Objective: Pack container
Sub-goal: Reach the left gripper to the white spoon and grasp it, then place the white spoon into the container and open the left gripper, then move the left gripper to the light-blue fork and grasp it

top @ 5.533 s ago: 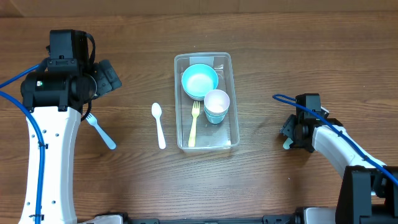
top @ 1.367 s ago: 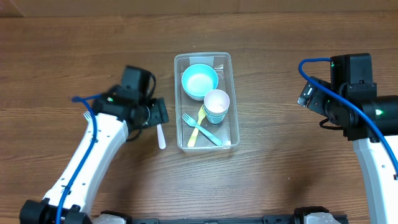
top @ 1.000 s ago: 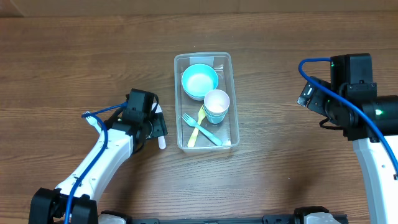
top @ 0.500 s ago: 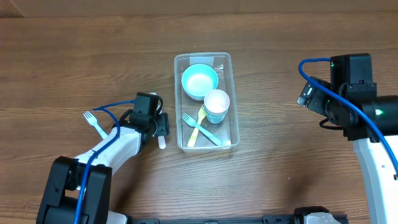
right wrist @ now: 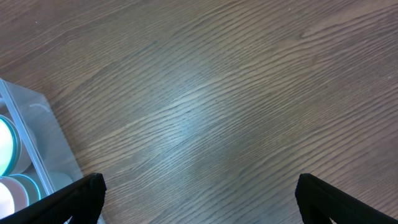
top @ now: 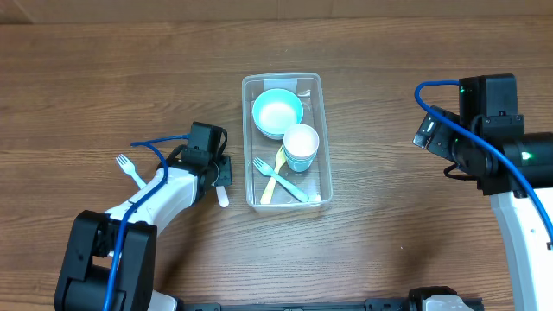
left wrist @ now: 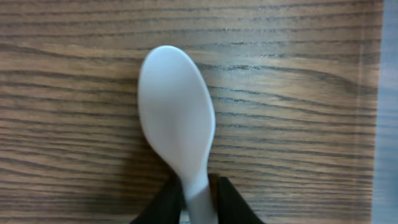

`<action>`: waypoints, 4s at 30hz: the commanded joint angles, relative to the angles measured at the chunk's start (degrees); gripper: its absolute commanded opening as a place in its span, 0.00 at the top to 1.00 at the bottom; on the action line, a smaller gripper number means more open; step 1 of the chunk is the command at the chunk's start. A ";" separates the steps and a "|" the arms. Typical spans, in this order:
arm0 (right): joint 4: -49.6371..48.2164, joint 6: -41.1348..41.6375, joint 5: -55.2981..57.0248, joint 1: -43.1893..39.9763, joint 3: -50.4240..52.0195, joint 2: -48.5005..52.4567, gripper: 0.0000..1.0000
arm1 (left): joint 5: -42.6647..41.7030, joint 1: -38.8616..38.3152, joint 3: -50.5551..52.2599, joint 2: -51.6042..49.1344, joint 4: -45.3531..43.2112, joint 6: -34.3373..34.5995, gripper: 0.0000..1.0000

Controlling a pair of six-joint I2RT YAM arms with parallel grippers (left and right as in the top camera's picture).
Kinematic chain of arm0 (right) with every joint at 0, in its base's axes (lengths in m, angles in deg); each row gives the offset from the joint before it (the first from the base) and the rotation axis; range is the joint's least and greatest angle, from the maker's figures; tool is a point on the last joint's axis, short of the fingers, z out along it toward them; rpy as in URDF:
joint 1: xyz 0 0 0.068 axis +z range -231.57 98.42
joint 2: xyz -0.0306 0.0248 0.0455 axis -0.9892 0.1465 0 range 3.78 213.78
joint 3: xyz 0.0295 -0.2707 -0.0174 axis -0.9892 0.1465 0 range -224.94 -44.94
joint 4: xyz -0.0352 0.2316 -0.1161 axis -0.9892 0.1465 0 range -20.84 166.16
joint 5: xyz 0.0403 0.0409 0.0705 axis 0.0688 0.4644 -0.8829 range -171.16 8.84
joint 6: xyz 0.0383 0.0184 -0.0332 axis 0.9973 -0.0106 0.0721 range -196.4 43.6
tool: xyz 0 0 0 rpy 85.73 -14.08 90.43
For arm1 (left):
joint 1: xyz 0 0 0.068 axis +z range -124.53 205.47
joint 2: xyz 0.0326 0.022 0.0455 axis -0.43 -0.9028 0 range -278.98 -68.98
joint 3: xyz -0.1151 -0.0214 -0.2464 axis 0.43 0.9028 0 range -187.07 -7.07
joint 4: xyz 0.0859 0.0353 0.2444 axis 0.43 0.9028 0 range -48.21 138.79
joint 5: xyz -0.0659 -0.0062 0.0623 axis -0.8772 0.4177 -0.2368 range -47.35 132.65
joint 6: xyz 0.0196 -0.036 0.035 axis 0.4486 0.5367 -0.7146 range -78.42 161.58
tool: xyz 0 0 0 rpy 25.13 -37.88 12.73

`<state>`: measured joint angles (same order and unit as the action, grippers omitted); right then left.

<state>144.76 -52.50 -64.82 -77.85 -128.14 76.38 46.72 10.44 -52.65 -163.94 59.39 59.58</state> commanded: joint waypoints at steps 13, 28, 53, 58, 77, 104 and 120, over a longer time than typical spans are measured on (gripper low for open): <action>-0.26 -0.35 0.11 -0.22 -0.79 -0.28 0.00 | -0.37 -0.50 -4.09 0.92 9.99 18.40 0.69; -0.26 -0.33 0.11 -0.22 -0.76 -0.28 0.00 | 2.05 -3.10 -0.61 -0.22 5.38 11.76 0.59; -0.26 -0.35 0.11 -0.22 -0.76 -0.28 0.00 | 9.03 -4.13 -6.86 2.54 8.24 7.67 0.87; -0.26 -0.35 0.11 -0.22 -0.76 -0.28 0.00 | 7.96 -4.24 -18.99 7.41 20.65 7.72 0.87; -0.24 -0.33 0.11 -0.22 -0.76 -0.28 0.00 | 2.45 -21.64 -24.35 7.50 23.96 21.11 0.81; -0.26 -0.35 0.11 -0.22 -0.76 -0.28 0.00 | 17.09 20.28 6.88 24.96 14.95 18.75 0.00; -0.26 -0.35 0.11 -0.22 -0.76 -0.28 0.00 | 15.37 20.28 11.56 2.91 -7.80 13.90 0.23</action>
<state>144.76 -52.65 -64.87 -77.83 -128.14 76.38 63.01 30.13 -41.97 -158.91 50.39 73.57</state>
